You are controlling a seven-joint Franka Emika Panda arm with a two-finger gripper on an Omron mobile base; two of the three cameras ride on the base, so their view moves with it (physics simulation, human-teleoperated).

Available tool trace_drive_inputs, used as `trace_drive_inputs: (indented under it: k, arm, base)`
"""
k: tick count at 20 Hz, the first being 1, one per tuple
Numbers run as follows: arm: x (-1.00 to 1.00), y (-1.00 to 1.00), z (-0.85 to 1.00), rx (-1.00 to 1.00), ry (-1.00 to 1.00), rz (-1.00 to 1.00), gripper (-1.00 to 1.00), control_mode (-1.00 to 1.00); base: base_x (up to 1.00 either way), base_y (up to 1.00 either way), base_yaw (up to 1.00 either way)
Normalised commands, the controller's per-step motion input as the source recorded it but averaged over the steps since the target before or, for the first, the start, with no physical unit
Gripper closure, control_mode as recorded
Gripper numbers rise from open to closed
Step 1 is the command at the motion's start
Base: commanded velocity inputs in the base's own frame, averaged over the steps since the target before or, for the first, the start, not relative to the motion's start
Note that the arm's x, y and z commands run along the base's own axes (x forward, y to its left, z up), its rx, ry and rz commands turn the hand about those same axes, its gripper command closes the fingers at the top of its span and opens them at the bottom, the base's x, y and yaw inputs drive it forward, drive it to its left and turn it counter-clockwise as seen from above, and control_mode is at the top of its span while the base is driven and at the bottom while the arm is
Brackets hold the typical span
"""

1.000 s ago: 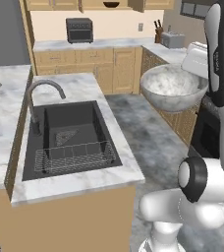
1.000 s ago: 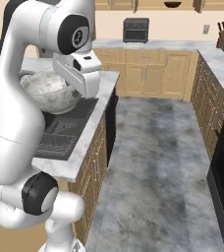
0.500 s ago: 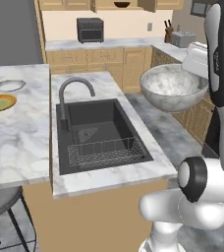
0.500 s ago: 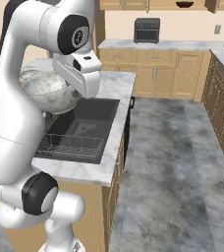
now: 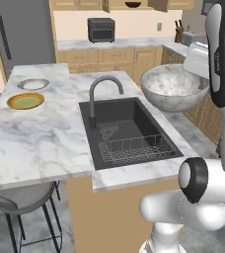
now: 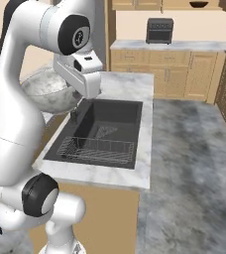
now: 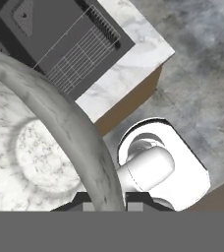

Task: Move the bowls from the cabinet to the plates on the dining table.

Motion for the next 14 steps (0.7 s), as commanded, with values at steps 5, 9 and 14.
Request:
trace_drive_inputs:
  k: [5,9,14]
  arm:
    - [0.0,0.0,0.0,0.0,0.0,0.0,1.0,1.0]
    - [0.0,0.0,0.0,0.0,0.0,0.0,1.0,1.0]
    - [0.0,0.0,0.0,0.0,0.0,0.0,1.0,1.0]
  base:
    - [-0.01,0.62,0.0]
    - [-0.01,0.62,0.0]
    - [-0.02,0.62,0.0]
